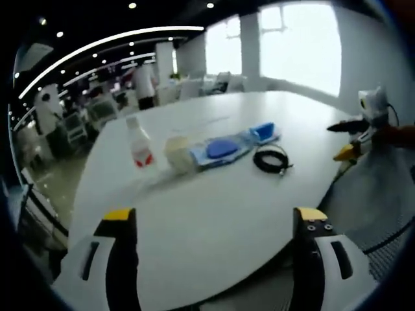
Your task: Arrange the tabletop items into an orderly group along one side of the table until the central work area is clear of visible clutter.
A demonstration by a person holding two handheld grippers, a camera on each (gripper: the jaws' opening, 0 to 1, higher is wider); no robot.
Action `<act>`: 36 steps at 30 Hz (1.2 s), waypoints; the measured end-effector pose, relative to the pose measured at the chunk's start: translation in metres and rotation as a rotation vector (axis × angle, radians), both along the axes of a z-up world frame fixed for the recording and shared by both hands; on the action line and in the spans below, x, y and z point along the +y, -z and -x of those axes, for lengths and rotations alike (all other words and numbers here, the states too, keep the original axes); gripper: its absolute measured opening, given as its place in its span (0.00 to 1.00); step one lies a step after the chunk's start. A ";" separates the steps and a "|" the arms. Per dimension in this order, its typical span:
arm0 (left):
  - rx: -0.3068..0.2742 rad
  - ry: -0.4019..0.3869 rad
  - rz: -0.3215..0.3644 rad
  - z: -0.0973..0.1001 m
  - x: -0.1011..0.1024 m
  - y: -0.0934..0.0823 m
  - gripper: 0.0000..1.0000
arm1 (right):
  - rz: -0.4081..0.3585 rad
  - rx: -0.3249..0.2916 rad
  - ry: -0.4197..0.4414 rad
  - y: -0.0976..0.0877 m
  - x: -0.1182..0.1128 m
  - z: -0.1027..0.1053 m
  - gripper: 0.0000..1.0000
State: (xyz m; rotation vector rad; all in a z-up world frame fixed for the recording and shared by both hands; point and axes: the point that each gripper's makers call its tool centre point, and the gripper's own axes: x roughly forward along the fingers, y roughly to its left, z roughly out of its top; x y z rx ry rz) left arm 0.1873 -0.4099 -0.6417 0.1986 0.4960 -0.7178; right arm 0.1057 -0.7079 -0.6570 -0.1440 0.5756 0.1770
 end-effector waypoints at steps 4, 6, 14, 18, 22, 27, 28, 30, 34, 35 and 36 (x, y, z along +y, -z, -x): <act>-0.022 0.023 -0.031 0.007 -0.004 0.003 0.97 | 0.015 0.008 -0.009 0.001 0.000 -0.001 0.90; -0.025 0.037 -0.047 0.009 -0.005 0.004 0.97 | 0.018 0.009 -0.009 0.000 0.000 -0.001 0.90; -0.050 0.042 -0.041 0.005 -0.006 0.002 0.95 | 0.025 0.007 -0.004 -0.001 -0.003 -0.003 0.90; -0.044 0.045 -0.039 0.005 -0.007 0.003 0.94 | 0.027 0.006 -0.003 -0.001 -0.004 -0.005 0.89; -0.042 0.047 -0.039 0.005 -0.007 0.003 0.94 | 0.028 0.007 -0.006 -0.001 -0.004 -0.005 0.88; -0.051 0.045 -0.027 0.004 -0.008 0.001 0.94 | 0.029 0.007 -0.008 -0.001 -0.004 -0.005 0.88; -0.052 0.045 -0.028 0.004 -0.008 0.001 0.94 | 0.028 0.006 -0.008 -0.002 -0.004 -0.005 0.88; -0.058 0.044 -0.027 0.004 -0.008 0.000 0.94 | 0.027 0.004 -0.006 -0.002 -0.005 -0.006 0.88; -0.055 0.047 -0.028 0.004 -0.008 0.001 0.95 | 0.026 0.003 -0.004 -0.002 -0.005 -0.005 0.88; -0.056 0.048 -0.029 0.004 -0.008 0.000 0.95 | 0.027 0.005 -0.004 -0.002 -0.005 -0.005 0.88; -0.057 0.049 -0.029 0.004 -0.008 0.001 0.95 | 0.028 0.004 -0.003 -0.002 -0.006 -0.005 0.88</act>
